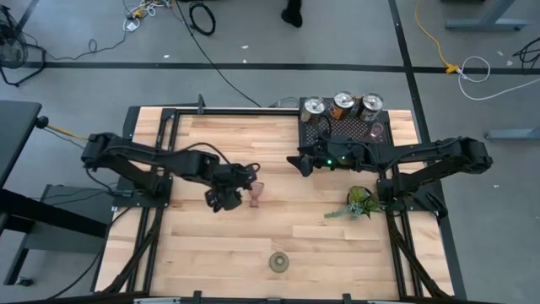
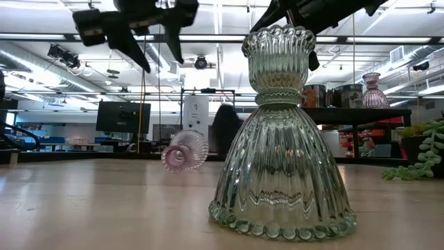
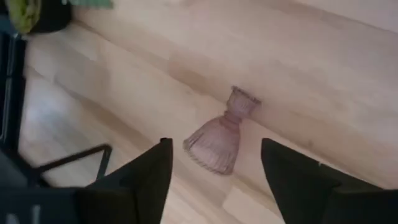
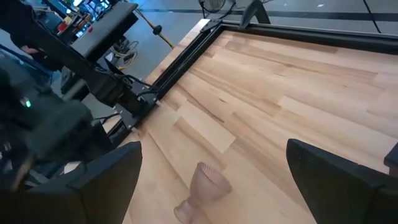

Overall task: Pick & Place candle stick holders
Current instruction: Put the pink candle holder on the shelf aligned with the pink candle holder

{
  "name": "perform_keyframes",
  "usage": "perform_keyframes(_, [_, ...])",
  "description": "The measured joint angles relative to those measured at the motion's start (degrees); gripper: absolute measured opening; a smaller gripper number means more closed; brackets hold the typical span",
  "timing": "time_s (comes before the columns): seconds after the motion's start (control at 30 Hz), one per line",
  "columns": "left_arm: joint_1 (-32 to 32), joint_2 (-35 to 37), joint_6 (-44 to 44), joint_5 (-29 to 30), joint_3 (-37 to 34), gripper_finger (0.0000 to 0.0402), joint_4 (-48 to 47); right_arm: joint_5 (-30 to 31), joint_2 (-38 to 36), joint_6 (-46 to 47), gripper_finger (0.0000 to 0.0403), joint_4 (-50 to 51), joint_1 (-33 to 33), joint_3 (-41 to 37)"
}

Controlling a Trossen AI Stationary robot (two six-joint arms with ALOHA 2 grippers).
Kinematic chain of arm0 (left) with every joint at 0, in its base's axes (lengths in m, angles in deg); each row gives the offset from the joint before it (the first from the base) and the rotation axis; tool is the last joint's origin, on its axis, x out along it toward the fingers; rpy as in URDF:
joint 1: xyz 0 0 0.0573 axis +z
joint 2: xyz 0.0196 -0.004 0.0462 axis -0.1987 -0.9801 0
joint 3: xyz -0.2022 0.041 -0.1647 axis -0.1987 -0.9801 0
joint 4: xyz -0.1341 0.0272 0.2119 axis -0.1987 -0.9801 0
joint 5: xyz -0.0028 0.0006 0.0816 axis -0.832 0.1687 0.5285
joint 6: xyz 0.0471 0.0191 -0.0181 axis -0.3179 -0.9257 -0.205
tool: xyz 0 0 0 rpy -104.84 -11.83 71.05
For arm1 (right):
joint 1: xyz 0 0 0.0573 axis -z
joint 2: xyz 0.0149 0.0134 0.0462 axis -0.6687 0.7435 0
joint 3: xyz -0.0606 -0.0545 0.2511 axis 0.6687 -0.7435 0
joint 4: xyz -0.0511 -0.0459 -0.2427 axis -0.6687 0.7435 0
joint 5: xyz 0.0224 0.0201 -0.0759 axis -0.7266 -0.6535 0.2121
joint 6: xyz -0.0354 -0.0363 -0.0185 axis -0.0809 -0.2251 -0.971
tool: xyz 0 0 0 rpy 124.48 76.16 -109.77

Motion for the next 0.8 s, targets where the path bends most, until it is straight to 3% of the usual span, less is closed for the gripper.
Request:
perform_keyframes(0.23, [0.17, -8.64, -1.66, -1.23, -0.01, 0.0263, 4.46, -0.46, -0.01, -0.54, 0.0396, 0.09, 0.00, 0.00])
perform_keyframes(0.43, [0.14, -16.07, -12.39, -1.52, -0.03, 0.0263, 8.41, -0.64, -0.01, -1.89, 0.0396, 0.45, -0.02, 0.00])
perform_keyframes(0.7, [0.15, -19.99, -17.53, -1.94, -0.02, 0.0263, 18.76, -3.63, -0.01, -2.61, 0.0396, 1.32, 0.00, 0.00])
perform_keyframes(0.8, [0.15, -20.74, -16.44, -5.32, 0.02, 0.0263, 18.55, -4.51, -0.01, -2.94, 0.0396, 1.70, -0.01, 0.00])
